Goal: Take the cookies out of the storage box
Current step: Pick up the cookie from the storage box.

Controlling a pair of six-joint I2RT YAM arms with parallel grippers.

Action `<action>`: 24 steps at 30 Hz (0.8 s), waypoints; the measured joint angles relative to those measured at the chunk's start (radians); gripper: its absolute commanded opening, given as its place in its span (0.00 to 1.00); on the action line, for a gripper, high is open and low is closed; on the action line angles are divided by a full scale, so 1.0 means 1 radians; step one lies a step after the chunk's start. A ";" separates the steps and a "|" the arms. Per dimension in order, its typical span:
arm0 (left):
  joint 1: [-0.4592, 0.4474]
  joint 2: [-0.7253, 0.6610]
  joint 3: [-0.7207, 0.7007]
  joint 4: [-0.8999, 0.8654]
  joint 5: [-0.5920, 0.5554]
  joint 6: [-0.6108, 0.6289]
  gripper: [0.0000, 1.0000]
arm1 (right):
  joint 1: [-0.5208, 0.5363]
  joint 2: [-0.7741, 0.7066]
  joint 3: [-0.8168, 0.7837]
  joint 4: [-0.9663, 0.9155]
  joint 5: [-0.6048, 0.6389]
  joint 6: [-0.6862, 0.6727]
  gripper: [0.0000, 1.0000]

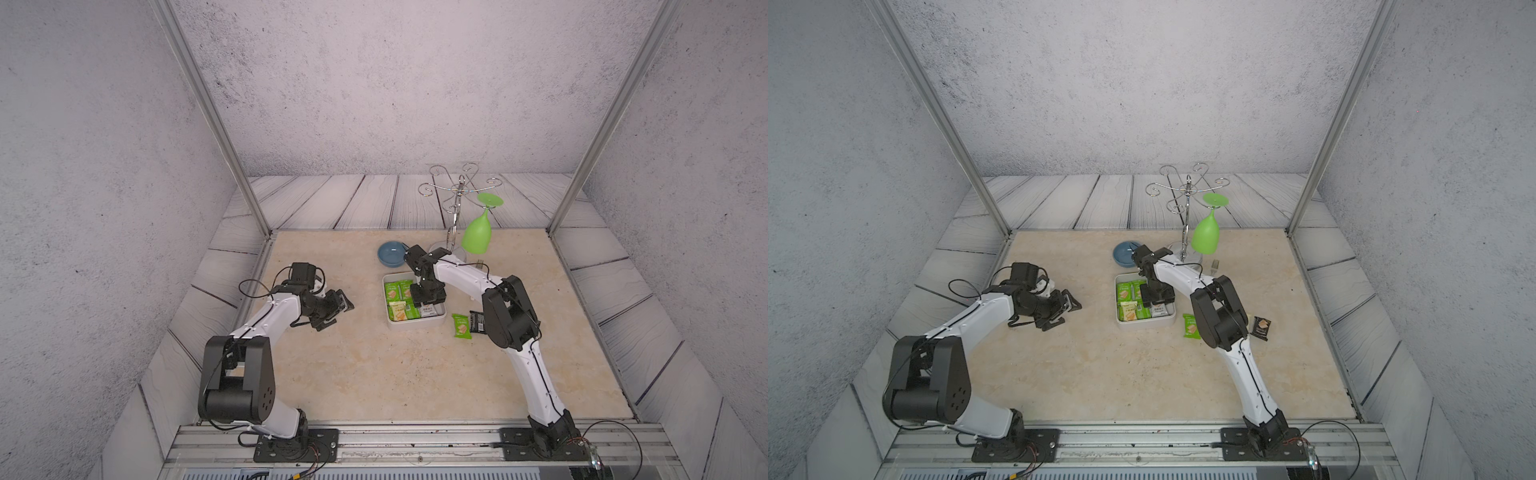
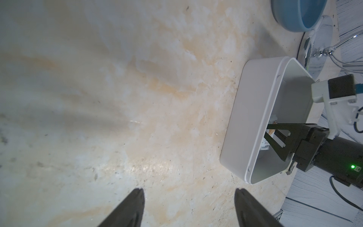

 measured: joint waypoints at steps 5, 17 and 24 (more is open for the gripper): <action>0.001 0.000 0.000 0.000 0.000 0.000 0.78 | 0.000 0.000 0.003 -0.008 0.009 0.003 0.51; 0.002 -0.003 0.000 0.000 0.000 0.000 0.78 | 0.000 -0.005 0.050 -0.021 0.013 0.007 0.47; 0.002 -0.003 0.000 0.000 0.004 -0.001 0.78 | 0.000 -0.064 0.093 -0.031 0.013 0.009 0.47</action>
